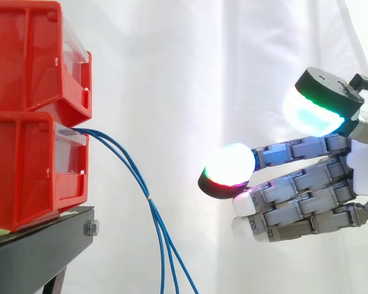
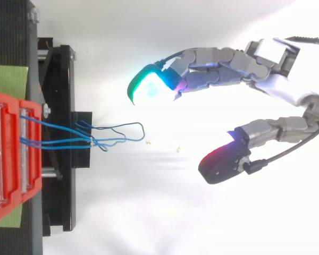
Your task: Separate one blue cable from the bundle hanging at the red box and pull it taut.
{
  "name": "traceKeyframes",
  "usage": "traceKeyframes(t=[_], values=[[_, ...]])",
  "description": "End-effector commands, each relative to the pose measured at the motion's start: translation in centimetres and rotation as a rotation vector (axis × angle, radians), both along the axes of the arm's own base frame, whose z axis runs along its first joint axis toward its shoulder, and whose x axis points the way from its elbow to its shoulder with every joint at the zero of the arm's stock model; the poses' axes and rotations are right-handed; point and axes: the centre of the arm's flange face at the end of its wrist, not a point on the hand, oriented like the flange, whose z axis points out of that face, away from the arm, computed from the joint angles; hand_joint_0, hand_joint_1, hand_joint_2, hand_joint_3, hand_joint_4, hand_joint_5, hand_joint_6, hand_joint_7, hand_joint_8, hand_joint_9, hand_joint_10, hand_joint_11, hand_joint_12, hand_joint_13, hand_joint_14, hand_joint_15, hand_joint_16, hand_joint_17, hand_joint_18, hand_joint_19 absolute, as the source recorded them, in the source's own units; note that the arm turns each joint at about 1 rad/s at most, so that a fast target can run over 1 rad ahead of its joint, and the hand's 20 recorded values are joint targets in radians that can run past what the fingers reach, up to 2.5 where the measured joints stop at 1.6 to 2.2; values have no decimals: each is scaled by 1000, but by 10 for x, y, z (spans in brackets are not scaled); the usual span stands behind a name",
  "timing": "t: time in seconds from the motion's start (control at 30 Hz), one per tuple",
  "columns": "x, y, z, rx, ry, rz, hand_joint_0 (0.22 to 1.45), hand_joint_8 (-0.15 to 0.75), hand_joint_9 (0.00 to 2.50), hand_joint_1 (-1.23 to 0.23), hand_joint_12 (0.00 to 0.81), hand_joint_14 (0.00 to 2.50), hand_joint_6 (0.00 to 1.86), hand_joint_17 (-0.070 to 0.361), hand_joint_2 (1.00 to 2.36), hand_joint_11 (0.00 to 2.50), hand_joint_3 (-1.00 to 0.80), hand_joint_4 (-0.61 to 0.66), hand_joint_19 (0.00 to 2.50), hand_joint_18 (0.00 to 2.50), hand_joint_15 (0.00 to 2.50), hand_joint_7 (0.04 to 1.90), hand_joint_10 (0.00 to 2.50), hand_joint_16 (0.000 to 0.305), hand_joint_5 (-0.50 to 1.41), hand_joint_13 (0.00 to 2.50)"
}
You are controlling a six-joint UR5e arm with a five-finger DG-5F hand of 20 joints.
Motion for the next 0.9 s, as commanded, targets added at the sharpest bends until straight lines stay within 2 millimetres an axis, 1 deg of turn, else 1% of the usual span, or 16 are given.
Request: traceKeyframes(t=[0.0, 0.2, 0.27, 0.3, 0.33, 0.4, 0.73, 0.77, 0.87], values=[[0, 1, 0, -7, 2, 0, 525, 344, 469, -764, 328, 7, 502, 77, 1000, 313, -500, 281, 18, 224, 138, 777, 9, 34, -209, 445], [0, 1, 0, -10, 3, 0, 527, 347, 482, -761, 326, 5, 502, 77, 1000, 305, -500, 284, 24, 231, 141, 774, 8, 34, -207, 451], [2, 2, -10, -15, 17, 3, 527, 346, 483, -761, 326, 5, 502, 77, 1000, 319, -500, 284, 23, 231, 138, 778, 9, 34, -207, 454], [6, 2, -13, -15, 20, 3, 526, 348, 484, -761, 326, 5, 502, 77, 1000, 318, -500, 284, 17, 233, 141, 776, 9, 34, -207, 455], [11, 2, -25, -9, 29, 6, 526, 348, 485, -759, 327, 5, 502, 77, 1000, 314, -500, 285, 27, 233, 142, 775, 9, 34, -206, 458], [23, 4, -32, 11, 28, 17, 526, 348, 487, -758, 325, 5, 502, 77, 1000, 311, -500, 285, 34, 238, 139, 775, 8, 34, -205, 460], [30, 6, -25, 9, 18, 31, 529, 347, 490, -747, 325, 5, 502, 76, 1000, 313, -500, 286, 40, 240, 146, 773, 9, 34, -204, 471], [30, 6, -27, 9, 20, 31, 529, 347, 491, -747, 324, 5, 502, 76, 1000, 314, -500, 287, 40, 240, 152, 774, 8, 34, -203, 472], [37, 4, -43, 10, 34, 32, 529, 348, 492, -744, 326, 5, 502, 76, 1000, 322, -500, 289, 32, 242, 153, 775, 9, 34, -203, 475]])
